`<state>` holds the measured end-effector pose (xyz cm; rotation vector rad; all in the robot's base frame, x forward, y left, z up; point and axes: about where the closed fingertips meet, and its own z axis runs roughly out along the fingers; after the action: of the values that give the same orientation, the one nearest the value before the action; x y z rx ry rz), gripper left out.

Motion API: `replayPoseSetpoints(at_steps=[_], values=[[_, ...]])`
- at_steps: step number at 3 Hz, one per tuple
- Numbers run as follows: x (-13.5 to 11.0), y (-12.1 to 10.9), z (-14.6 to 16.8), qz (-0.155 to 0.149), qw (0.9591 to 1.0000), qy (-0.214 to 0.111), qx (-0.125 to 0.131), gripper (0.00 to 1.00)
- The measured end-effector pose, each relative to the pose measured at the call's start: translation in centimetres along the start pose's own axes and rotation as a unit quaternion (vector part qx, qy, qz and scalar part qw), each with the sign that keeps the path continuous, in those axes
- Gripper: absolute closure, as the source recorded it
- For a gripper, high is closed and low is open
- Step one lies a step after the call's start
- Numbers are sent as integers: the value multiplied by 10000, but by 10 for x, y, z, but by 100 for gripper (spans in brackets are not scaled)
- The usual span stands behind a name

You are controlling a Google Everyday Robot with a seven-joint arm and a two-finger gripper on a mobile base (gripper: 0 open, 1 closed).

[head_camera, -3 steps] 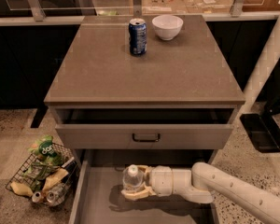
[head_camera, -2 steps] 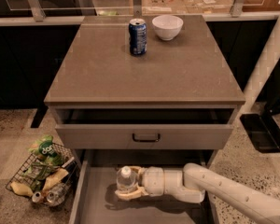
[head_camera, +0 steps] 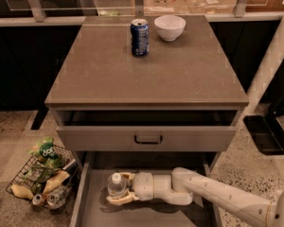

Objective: Place blue plastic bottle into middle drawer

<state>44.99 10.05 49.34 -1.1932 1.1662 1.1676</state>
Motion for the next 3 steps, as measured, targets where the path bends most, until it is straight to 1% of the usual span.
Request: replayPoseSetpoints(at_steps=[1, 2, 3], values=[[17, 0, 10, 68, 9999, 79, -88, 100], [34, 3, 15, 150, 9998, 99, -110, 100], [47, 6, 16, 207, 9997, 86, -73, 100]])
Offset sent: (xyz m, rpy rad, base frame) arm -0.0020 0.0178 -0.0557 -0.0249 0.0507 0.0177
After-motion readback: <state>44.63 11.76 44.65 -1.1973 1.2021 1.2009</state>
